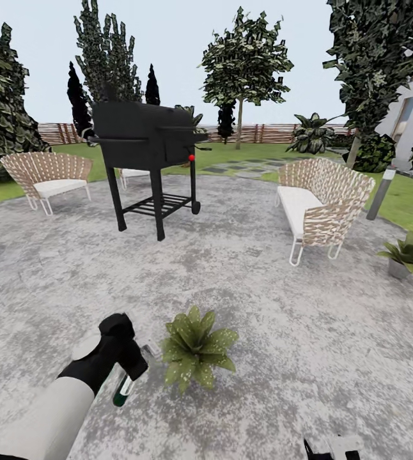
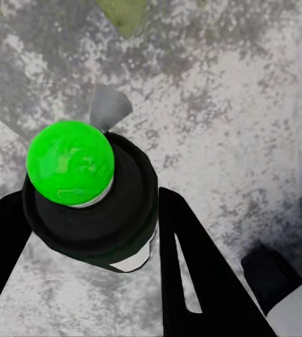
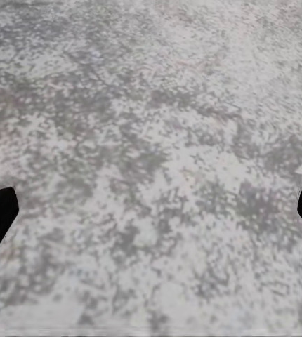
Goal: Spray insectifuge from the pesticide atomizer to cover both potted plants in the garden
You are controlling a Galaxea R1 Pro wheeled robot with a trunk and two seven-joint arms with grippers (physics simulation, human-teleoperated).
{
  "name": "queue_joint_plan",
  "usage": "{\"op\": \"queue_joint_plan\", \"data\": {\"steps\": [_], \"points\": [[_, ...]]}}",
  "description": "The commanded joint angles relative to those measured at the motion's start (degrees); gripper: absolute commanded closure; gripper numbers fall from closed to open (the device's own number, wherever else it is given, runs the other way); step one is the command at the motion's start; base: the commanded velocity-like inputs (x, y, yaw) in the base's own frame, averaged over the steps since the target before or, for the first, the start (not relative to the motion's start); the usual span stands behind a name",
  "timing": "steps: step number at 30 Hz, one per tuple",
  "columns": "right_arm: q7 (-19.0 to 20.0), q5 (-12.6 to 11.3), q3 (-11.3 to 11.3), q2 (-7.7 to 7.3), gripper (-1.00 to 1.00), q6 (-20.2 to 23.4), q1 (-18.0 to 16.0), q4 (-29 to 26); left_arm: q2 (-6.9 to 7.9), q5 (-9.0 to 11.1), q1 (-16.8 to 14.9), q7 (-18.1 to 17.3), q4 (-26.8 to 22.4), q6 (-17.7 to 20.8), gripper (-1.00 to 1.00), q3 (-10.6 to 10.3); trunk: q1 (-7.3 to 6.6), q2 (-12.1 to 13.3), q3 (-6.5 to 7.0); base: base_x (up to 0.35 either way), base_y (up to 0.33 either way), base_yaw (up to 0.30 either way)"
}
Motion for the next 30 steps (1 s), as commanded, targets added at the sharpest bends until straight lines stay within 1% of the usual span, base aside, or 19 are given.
{"op": "queue_joint_plan", "data": {"steps": [1,2,3,4,6,7,8,10,13,15,19,27,28,29,30], "points": [[0.4,0.1,-0.5,0.00,-1.00,-0.2,0.0,0.0,0.12,2.2,0.8,1.0,-0.2,-1.7,1.00,1.5,-0.05,0.0,-0.05,-0.335,0.008,0.000],[0.5,0.1,-0.5,0.00,-1.00,-0.2,0.0,0.0,0.18,6.2,1.9,4.0,-0.2,-6.4,1.00,4.6,-0.05,0.0,-0.05,-0.336,0.004,0.000],[0.6,0.1,-0.5,0.00,-1.00,-0.2,0.0,0.0,0.23,14.1,4.6,8.0,0.0,-15.8,1.00,11.7,-0.05,0.0,-0.05,-0.336,0.001,0.000],[0.7,0.1,-0.5,0.00,-1.00,-0.2,0.0,0.0,0.13,22.3,9.5,9.4,0.0,-25.7,1.00,19.1,-0.05,0.0,-0.05,-0.337,0.000,0.000],[0.6,0.1,-0.5,0.00,-1.00,-0.2,0.0,0.0,0.03,25.0,11.4,9.6,0.1,-30.2,1.00,21.0,-0.05,0.0,-0.05,-0.337,0.000,0.000],[0.6,0.1,-0.5,0.00,-1.00,-0.2,0.0,0.0,0.05,26.1,12.1,9.6,0.1,-31.4,1.00,21.7,-0.05,0.0,-0.05,-0.338,0.000,0.000],[0.5,0.1,-0.5,0.00,-1.00,-0.2,0.0,-0.1,0.12,29.4,15.2,9.7,0.2,-34.1,1.00,23.9,-0.05,0.0,-0.05,-0.338,0.000,0.000],[0.5,0.1,-0.5,0.00,-1.00,-0.2,0.0,-0.1,0.16,29.5,16.6,9.6,0.1,-34.9,1.00,24.0,-0.05,0.0,-0.05,-0.338,0.000,0.000],[0.5,0.1,-0.6,0.00,-1.00,-0.2,0.0,-0.1,0.18,29.6,16.9,9.7,0.2,-37.9,1.00,24.1,-0.05,0.0,-0.05,-0.338,0.000,0.000],[0.5,0.1,-0.6,0.00,-1.00,-0.2,0.0,-0.1,0.23,29.6,16.9,9.7,0.3,-38.6,1.00,24.1,-0.05,0.0,-0.05,-0.336,0.000,0.000],[0.6,0.2,-0.5,0.00,-1.00,-0.2,0.0,-0.1,0.25,29.6,17.9,9.7,0.4,-39.0,1.00,24.1,-0.05,0.0,-0.05,-0.096,0.000,0.000],[0.7,-0.1,-0.7,-0.02,-1.00,-0.2,0.0,-0.4,0.09,29.7,17.9,9.5,0.4,-39.1,1.00,23.6,-0.05,0.0,-0.05,-0.005,0.000,0.000],[0.8,0.0,-0.7,-0.07,-1.00,-0.2,0.0,-1.0,0.54,29.6,17.4,9.3,0.8,-39.1,1.00,23.5,-0.05,0.0,-0.05,0.000,0.000,0.000],[1.3,0.3,-0.2,-0.03,-1.00,-0.2,0.0,-3.0,2.06,29.6,17.1,9.1,1.8,-39.1,1.00,23.3,-0.05,0.0,-0.05,0.000,0.000,0.000],[2.2,0.9,0.8,0.03,-1.00,0.0,-0.2,-3.7,2.81,29.6,17.2,9.0,2.5,-39.1,1.00,23.1,-0.05,0.0,-0.05,0.000,0.000,0.000]]}}
